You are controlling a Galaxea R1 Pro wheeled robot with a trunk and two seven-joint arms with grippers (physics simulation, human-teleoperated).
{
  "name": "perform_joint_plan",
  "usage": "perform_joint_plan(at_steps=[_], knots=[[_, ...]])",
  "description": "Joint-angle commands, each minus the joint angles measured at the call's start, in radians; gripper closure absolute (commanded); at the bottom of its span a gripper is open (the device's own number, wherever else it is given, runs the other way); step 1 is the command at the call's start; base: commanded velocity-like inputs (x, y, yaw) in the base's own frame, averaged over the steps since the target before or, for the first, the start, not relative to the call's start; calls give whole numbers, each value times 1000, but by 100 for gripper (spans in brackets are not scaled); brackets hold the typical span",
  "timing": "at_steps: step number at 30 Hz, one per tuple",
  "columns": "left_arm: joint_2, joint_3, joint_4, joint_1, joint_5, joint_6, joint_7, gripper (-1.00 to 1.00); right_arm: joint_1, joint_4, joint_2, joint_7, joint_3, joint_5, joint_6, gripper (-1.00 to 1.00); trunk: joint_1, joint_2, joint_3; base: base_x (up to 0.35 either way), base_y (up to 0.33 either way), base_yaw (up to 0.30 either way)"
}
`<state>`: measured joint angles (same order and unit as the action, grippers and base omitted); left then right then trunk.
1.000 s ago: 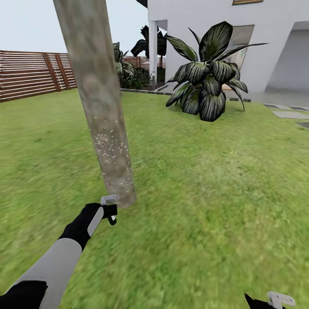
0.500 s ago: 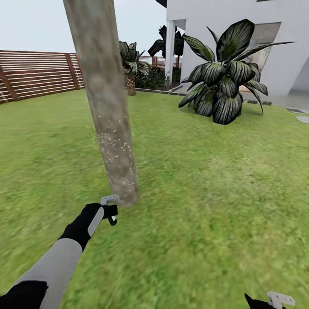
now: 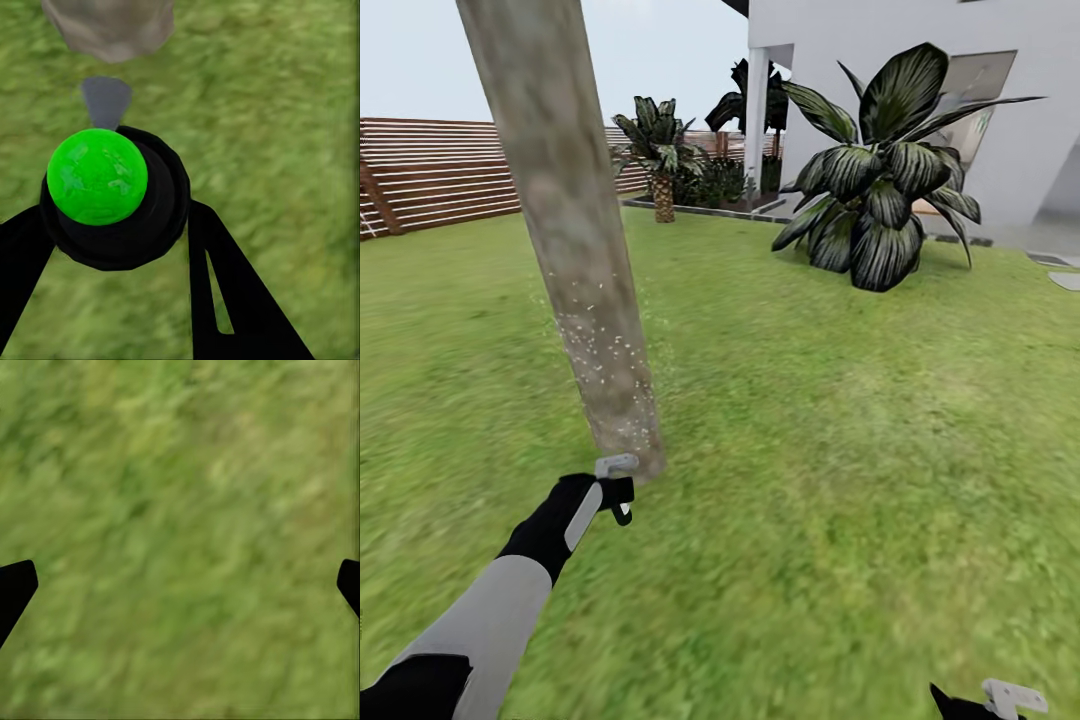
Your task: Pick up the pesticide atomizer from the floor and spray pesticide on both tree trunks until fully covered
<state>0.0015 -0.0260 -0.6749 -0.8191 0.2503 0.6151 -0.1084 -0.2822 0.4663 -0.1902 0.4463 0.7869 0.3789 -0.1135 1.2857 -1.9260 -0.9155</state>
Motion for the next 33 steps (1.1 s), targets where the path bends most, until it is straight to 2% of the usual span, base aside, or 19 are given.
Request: perform_joint_plan(at_steps=[1,10,12,17,23,25,26,29,30,33], knots=[[0,0,0,0,0,0,-1,100,0,0,0,0,0,0,0,-100,0,0,0,97,-274,238],[-2,0,4,0,0,0,0,100,0,0,0,0,0,0,0,-100,0,0,0,20,-274,272],[-12,0,9,0,0,-2,0,100,0,0,0,0,0,-1,0,-100,0,0,0,0,-274,189],[-24,0,5,25,0,-4,0,100,0,-1,2,0,1,-5,2,-100,0,0,0,0,-274,27],[-25,-1,11,27,-1,-5,0,100,0,-37,1,0,1,-2,0,-100,0,0,0,-21,-271,1],[-28,-3,14,44,-3,-5,1,100,0,-38,-1,1,1,-2,-10,-100,0,0,0,-193,-211,0],[-29,-19,10,52,-10,-6,1,100,0,-39,-4,0,1,-2,-23,-100,0,0,0,-259,-147,0],[-28,-115,8,62,-24,-10,1,100,0,-39,-8,0,2,-2,-46,-100,0,0,0,-303,-57,0],[-28,-132,14,64,-26,-12,1,100,0,-39,-7,0,2,-2,-49,-100,0,0,0,-205,-10,0],[-23,-143,13,80,-27,-35,1,100,0,-39,-5,0,1,-1,-50,-100,0,0,0,-62,-3,0]])
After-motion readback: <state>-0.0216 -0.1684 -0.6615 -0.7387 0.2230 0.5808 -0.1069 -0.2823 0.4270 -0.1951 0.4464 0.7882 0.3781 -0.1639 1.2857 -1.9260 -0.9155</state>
